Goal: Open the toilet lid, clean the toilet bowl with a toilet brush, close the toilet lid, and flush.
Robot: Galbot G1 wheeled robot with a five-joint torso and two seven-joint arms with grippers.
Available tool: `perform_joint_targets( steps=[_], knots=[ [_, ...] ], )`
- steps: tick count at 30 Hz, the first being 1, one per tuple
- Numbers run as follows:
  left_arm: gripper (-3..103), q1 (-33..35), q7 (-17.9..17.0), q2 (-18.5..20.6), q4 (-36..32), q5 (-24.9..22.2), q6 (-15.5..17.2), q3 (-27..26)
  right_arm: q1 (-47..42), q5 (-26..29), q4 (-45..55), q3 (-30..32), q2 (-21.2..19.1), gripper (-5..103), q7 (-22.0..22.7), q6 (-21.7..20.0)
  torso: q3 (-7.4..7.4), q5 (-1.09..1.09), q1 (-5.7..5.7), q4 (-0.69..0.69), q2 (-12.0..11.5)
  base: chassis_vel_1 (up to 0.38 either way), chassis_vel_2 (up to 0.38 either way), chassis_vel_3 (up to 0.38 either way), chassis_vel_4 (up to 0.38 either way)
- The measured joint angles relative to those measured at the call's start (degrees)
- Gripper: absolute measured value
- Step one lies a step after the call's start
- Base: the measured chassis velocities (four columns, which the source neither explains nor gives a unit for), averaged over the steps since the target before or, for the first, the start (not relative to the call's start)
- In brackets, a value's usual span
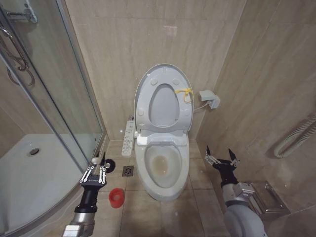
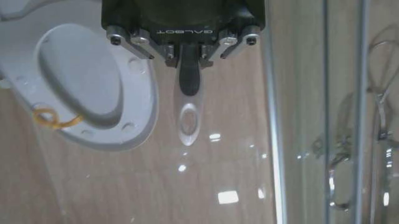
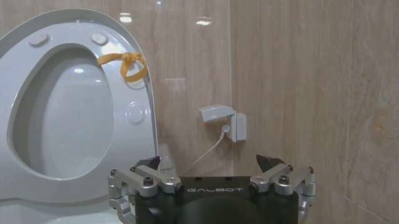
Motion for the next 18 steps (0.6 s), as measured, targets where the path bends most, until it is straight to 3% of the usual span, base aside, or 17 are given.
perform_joint_targets(
  steps=[8, 18],
  knots=[
    [19, -1.85, -1.46, -2.16, 8.65, -2.64, -4.00, -0.89, 0.00, 0.00, 0.00, 0.00, 0.00, 100, 0.00, 0.00, 0.00, 0.00, 0.00, 0.00, 0.00, 0.000, 0.000, 0.000, 0.000],
    [19, -9.60, -0.07, -3.46, 24.87, -7.84, -10.92, 3.89, 0.00, 0.00, 0.00, 0.00, 0.00, 100, 0.00, 0.00, 0.00, 0.00, 0.01, 0.00, 0.00, 0.000, 0.000, 0.000, 0.000]
  ],
)
